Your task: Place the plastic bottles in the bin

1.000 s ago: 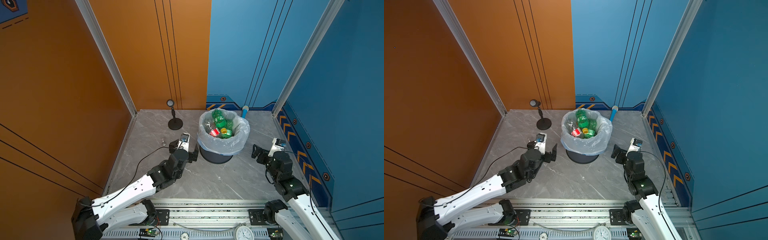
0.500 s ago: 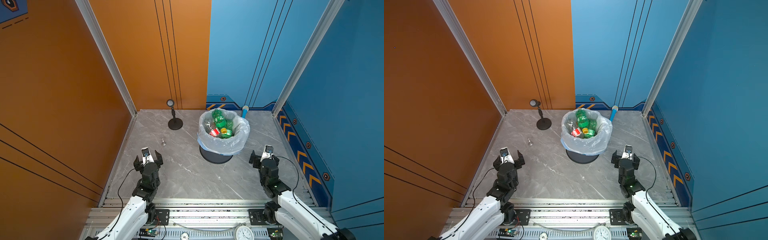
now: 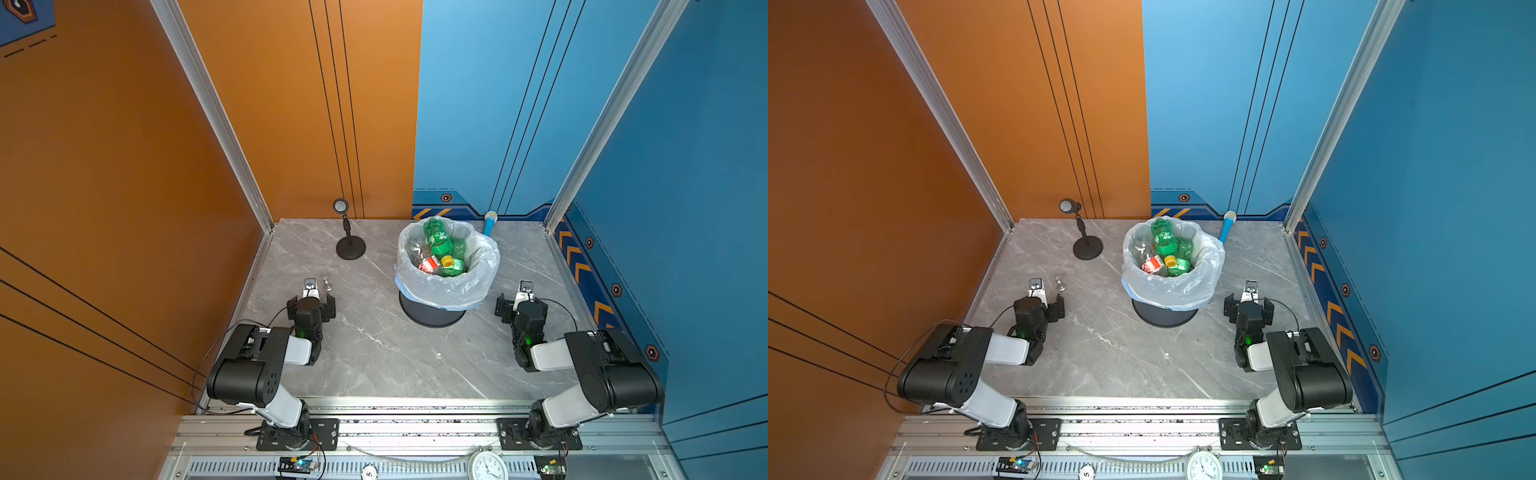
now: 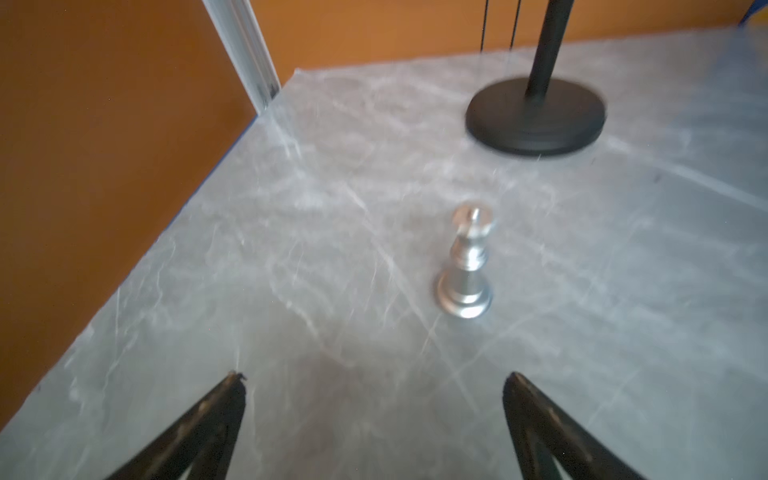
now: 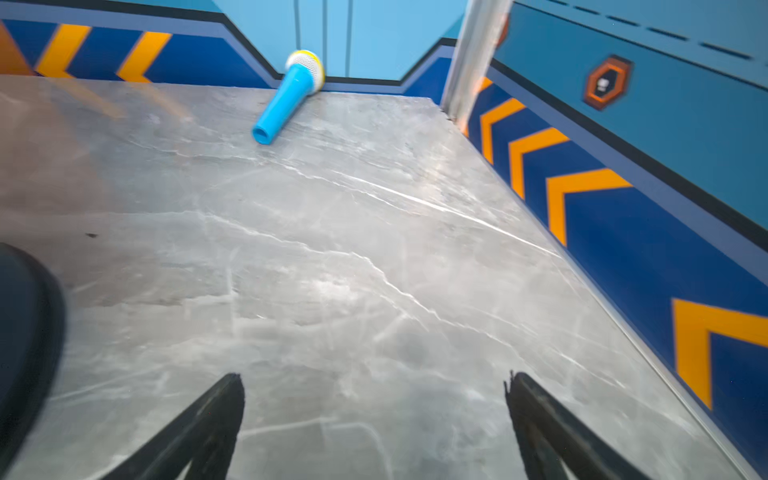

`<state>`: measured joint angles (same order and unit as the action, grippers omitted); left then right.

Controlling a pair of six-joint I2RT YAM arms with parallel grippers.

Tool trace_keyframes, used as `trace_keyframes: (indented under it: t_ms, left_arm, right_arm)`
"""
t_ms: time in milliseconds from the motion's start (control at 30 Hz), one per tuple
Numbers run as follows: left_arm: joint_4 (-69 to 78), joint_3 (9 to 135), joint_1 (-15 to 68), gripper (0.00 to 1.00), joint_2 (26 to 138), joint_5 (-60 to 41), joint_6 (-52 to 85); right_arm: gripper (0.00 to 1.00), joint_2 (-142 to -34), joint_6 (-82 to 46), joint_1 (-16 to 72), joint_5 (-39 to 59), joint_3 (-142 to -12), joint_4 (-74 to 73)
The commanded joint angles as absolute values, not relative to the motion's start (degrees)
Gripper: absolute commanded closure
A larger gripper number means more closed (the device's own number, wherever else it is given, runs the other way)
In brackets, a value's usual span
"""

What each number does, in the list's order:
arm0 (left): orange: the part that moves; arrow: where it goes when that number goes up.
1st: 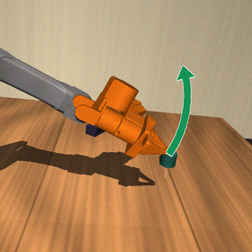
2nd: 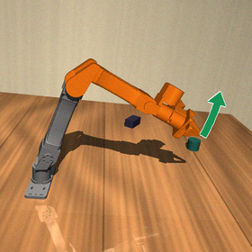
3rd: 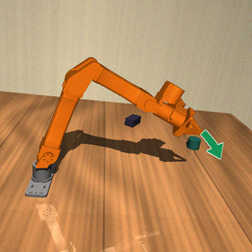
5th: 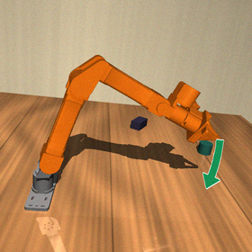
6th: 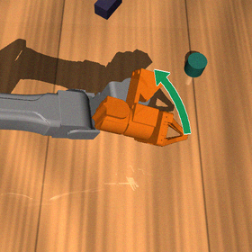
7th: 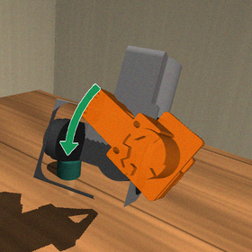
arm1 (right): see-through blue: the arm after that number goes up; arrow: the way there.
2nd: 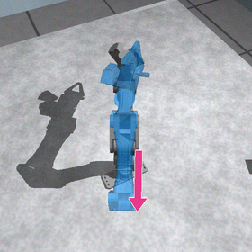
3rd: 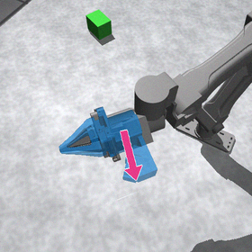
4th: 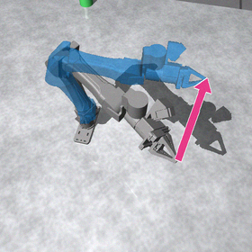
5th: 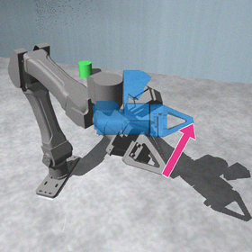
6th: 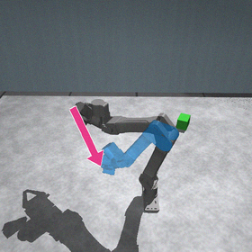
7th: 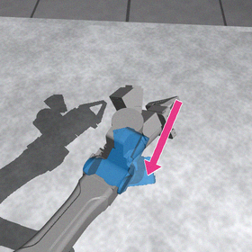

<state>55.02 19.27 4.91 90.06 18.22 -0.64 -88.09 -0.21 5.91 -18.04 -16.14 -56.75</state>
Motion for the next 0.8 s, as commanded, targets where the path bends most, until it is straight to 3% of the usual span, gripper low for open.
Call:
trace_keyframes:
  t_ms: [0, 567, 767]
  left_arm:
    - [50.46, 21.65, 3.79, 0.02, 88.31, 15.09, -0.18]
    - [52.66, 21.74, 2.81, 0.02, 89.47, 13.60, 0.26]
    - [53.20, 21.10, 2.93, 0.02, 89.09, 14.54, 0.41]
  right_arm:
    - [0.00, -87.98, -1.14, 5.16, -14.49, -19.31, -54.88]
    - [0.00, -87.87, -2.02, 5.27, -16.58, -20.13, -53.16]
    - [0.00, -87.28, -0.86, 4.79, -12.20, -18.88, -54.38]
